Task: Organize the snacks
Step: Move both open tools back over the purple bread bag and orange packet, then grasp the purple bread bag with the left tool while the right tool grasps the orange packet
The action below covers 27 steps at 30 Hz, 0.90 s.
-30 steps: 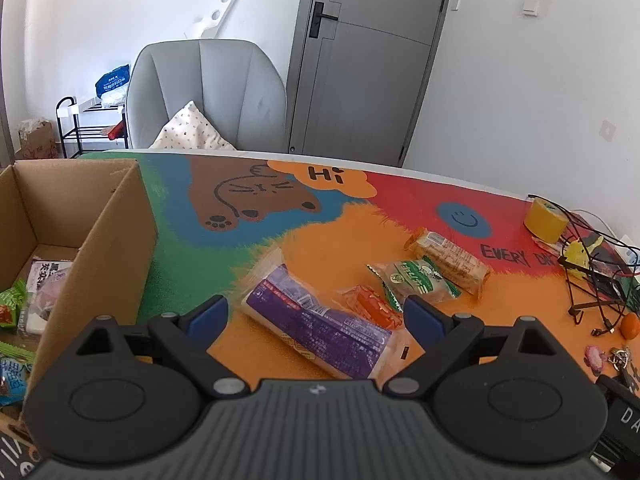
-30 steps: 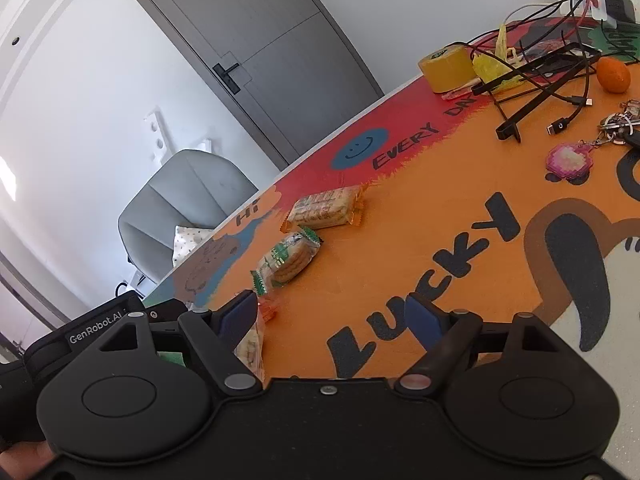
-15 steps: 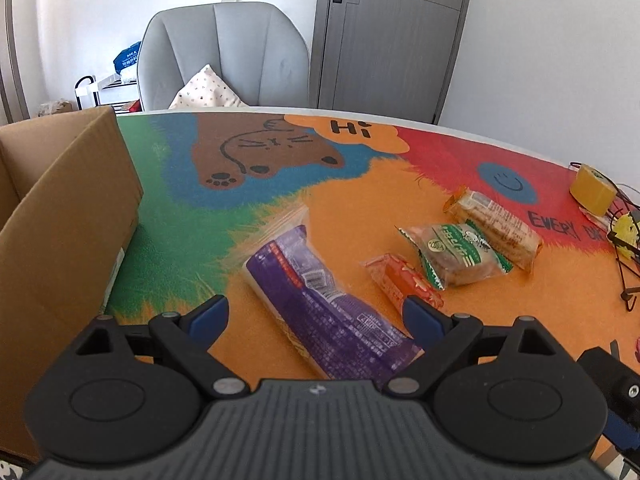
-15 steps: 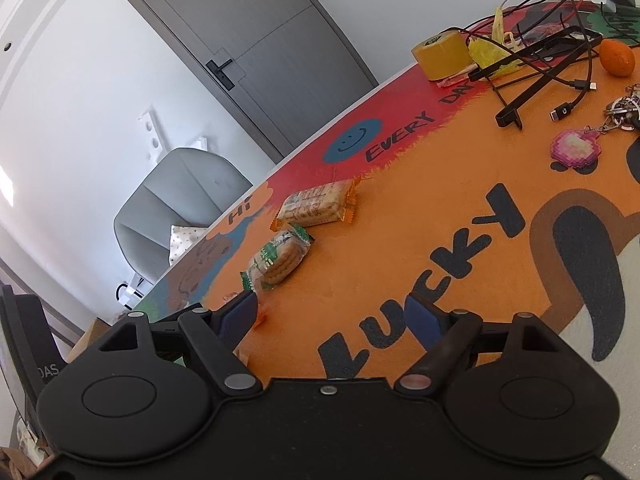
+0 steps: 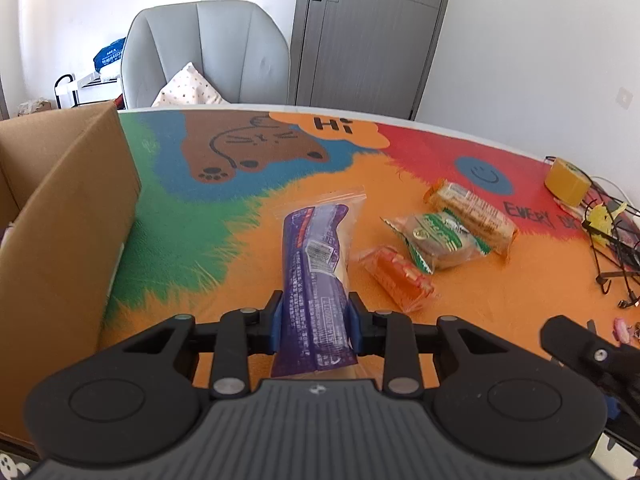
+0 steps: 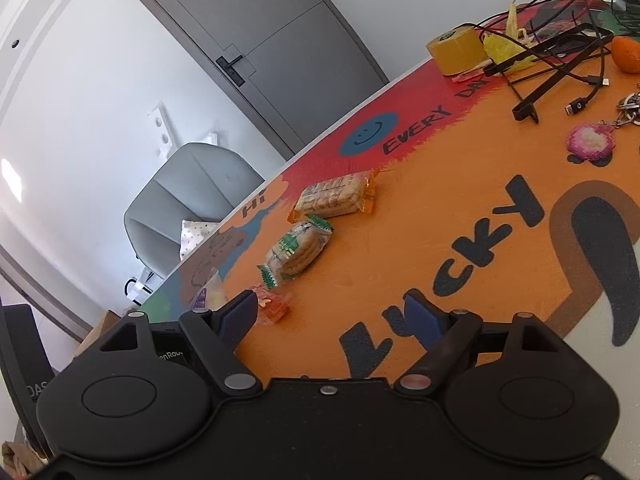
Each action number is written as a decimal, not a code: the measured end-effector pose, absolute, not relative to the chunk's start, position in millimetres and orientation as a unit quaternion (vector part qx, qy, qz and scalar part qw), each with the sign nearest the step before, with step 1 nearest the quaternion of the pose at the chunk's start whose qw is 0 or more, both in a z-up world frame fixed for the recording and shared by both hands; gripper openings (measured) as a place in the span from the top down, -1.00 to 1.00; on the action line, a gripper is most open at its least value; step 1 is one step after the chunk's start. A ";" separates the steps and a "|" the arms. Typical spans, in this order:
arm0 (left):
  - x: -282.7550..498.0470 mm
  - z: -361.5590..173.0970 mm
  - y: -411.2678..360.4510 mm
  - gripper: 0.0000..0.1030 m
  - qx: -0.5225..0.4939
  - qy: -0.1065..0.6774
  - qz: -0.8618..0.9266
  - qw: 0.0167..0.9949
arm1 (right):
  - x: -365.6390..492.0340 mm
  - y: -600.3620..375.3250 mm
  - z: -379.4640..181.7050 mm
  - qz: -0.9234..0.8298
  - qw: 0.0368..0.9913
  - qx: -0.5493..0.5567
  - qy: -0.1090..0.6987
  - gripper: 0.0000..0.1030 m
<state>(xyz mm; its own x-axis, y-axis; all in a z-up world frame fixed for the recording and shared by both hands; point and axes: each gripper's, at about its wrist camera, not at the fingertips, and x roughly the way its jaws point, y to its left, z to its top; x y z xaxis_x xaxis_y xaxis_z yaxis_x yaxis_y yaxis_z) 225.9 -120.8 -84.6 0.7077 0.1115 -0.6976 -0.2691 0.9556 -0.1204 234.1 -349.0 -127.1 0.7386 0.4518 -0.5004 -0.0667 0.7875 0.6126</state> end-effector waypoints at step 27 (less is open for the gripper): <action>212.8 -61.8 -53.1 0.41 -0.151 0.333 0.124 0.922 | 296.3 -244.1 -125.4 0.193 0.886 0.184 0.378 -0.10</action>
<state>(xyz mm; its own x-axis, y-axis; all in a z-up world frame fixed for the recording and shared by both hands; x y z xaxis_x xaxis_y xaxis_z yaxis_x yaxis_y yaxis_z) 212.8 -53.1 -61.8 0.7470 0.1283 -0.6524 -0.3300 0.9233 -0.1964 296.3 -244.1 -125.4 0.6392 0.4811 -0.6000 -0.2028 0.8580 0.4719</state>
